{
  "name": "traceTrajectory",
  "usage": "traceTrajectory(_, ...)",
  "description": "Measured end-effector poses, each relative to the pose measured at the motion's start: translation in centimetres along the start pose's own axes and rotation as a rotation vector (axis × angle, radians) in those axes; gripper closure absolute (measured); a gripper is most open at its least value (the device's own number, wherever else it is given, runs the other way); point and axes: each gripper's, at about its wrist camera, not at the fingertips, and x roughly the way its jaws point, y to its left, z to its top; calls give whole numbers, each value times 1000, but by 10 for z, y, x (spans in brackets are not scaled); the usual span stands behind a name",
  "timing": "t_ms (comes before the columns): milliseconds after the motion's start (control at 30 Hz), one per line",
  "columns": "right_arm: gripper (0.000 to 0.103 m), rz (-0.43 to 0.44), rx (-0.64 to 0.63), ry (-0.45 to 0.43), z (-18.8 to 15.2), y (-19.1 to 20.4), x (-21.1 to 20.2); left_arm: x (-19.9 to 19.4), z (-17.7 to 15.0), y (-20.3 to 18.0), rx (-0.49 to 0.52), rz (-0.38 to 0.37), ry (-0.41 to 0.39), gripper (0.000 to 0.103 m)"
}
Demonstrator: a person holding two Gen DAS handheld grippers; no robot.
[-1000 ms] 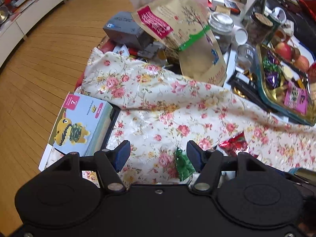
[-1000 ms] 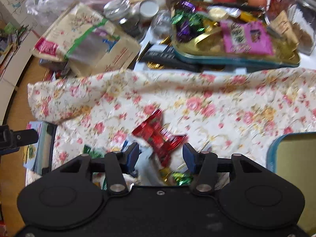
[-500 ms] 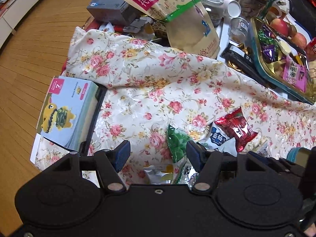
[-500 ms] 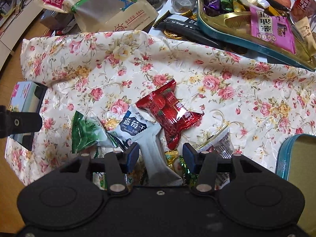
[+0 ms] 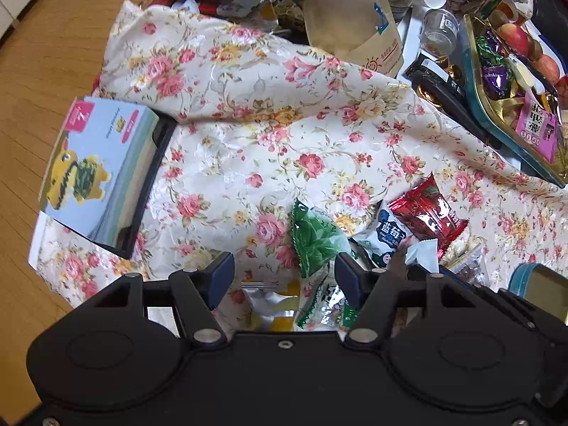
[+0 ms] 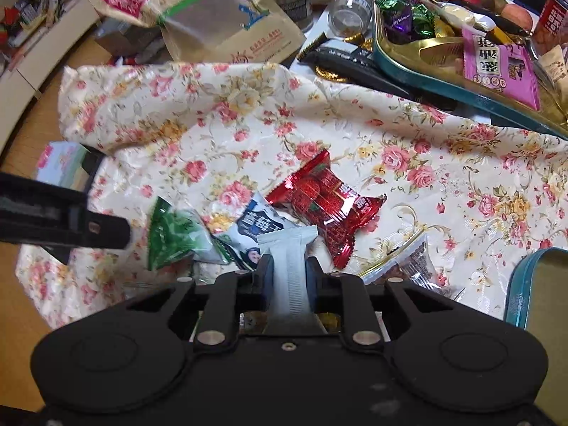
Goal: Organize snacks
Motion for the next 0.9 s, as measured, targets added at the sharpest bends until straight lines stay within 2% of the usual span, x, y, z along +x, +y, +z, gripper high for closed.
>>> traceTrajectory(133, 82, 71, 8, -25, 1, -3, -21, 5, 0, 1, -37, -24, 12, 38)
traceTrajectory(267, 82, 133, 18, -45, -1, -6, -37, 9, -2, -8, -15, -25, 7, 38)
traceTrajectory(500, 82, 174, 57, -82, -5, -20, -61, 17, -4, -22, -22, -74, 6, 38)
traceTrajectory(700, 82, 173, 69, -122, -7, -28, -76, 30, -3, -30, -7, 10, -4, 38)
traceTrajectory(900, 82, 173, 107, -141, -3, -35, -81, 45, 1, -33, 18, 45, 3, 38)
